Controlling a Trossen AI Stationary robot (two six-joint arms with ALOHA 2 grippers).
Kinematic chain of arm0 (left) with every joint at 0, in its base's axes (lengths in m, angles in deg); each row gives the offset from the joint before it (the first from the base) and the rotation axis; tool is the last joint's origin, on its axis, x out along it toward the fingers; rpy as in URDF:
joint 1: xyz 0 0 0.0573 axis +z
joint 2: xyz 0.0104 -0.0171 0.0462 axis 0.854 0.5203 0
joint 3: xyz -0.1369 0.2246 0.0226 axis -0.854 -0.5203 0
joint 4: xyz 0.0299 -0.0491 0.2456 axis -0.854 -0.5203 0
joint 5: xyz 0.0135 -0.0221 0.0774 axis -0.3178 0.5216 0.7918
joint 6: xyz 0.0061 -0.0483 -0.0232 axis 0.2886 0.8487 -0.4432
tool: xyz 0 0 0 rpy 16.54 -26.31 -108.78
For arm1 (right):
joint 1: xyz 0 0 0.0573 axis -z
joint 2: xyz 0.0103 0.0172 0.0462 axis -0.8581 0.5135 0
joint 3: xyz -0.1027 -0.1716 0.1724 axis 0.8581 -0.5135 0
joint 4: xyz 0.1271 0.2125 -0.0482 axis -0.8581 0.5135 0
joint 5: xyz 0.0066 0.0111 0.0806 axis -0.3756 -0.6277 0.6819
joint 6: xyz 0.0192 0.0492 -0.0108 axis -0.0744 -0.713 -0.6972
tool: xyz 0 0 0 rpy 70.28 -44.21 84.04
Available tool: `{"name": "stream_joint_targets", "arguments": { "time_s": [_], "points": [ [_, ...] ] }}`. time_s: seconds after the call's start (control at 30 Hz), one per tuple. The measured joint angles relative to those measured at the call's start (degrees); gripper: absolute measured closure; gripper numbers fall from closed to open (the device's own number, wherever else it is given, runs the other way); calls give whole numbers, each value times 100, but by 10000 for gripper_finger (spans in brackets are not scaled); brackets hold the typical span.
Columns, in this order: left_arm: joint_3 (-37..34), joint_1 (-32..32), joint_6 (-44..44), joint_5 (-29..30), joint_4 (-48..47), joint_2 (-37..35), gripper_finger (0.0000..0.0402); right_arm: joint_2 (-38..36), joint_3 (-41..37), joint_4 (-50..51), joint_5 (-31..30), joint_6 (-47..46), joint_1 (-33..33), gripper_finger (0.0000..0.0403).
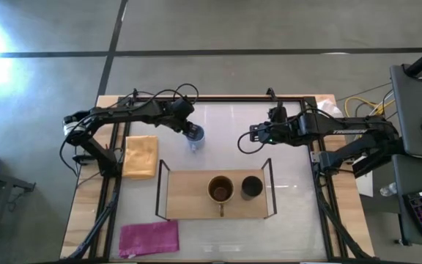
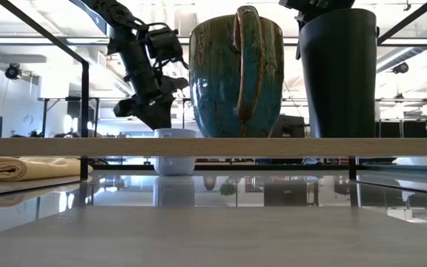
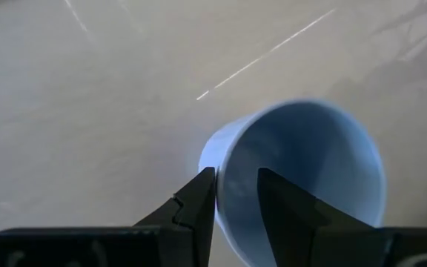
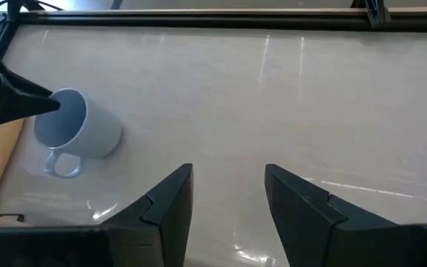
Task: Stack small to large cups/mugs on shelf
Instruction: Put the blue mug on the shelf
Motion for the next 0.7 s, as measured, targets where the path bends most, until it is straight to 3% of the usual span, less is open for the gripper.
{"name": "stream_joint_targets", "arguments": {
  "time_s": [0.47,0.7],
  "points": [
    [-95,-2,-23,-11,-150,260,318,0,0,5,2,0,0,241],
    [-95,0,-138,-6,-111,243,381,0,0,13,4,0,0,241]
  ]
}}
